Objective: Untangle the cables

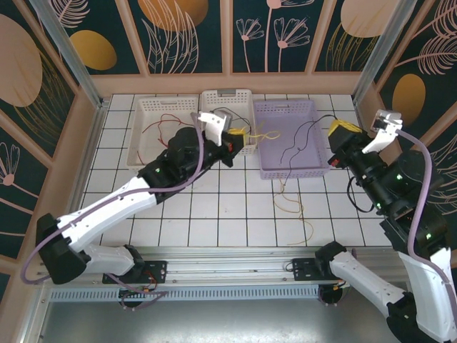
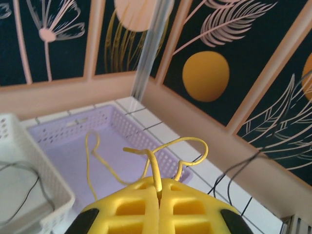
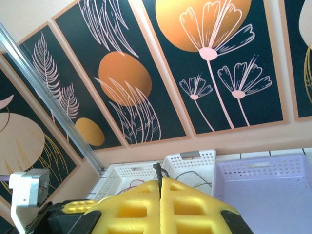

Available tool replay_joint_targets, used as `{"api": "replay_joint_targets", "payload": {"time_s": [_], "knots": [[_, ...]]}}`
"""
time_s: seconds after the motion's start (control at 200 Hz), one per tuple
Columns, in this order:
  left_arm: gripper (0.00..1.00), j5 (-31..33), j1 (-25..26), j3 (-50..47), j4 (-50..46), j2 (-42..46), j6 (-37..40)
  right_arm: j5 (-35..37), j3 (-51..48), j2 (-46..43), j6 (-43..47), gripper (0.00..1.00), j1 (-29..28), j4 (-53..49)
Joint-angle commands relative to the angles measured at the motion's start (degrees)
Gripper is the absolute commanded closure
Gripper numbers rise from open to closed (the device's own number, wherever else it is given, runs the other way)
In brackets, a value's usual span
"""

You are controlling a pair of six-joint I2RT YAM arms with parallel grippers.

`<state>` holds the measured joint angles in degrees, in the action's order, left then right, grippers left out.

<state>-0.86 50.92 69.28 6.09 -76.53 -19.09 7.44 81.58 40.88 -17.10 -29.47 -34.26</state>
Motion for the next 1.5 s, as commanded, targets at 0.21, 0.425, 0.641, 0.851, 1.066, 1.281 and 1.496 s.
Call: {"api": "replay_joint_targets", "payload": {"time_s": [0.21, 0.425, 0.641, 0.851, 1.066, 1.281, 1.496], "knots": [[1.00, -5.70, -0.24, 13.68, 6.70, -15.95, 4.33, 1.35, -0.94, -2.88, -0.39, 1.00, -0.41, -0.03], [1.00, -8.23, -0.27, 23.05, 6.92, -28.07, 3.83, 1.18, -2.18, -5.75, -0.17, 1.00, -0.42, 0.08], [1.00, -8.88, -0.25, 28.67, 6.61, -37.06, 2.05, 1.00, -3.05, -7.86, 0.03, 1.00, -0.41, -0.48], [1.00, -8.85, -0.24, 28.92, 7.18, -42.63, -0.97, 1.67, -5.03, -9.65, 0.23, 1.00, -0.41, -0.56], [1.00, -10.08, -0.27, 25.92, 8.98, -44.65, -3.38, 3.07, -8.89, -11.34, -0.82, 1.00, -0.41, 0.07], [1.00, -11.30, -0.23, 23.98, 9.44, -44.89, -3.59, 4.76, -13.62, -13.20, -2.89, 1.00, -0.41, 0.39], [0.84, -11.67, -0.29, 23.19, 8.87, -44.60, -3.28, 4.54, -16.39, -14.24, -4.23, 1.00, -0.42, 0.51]]}}
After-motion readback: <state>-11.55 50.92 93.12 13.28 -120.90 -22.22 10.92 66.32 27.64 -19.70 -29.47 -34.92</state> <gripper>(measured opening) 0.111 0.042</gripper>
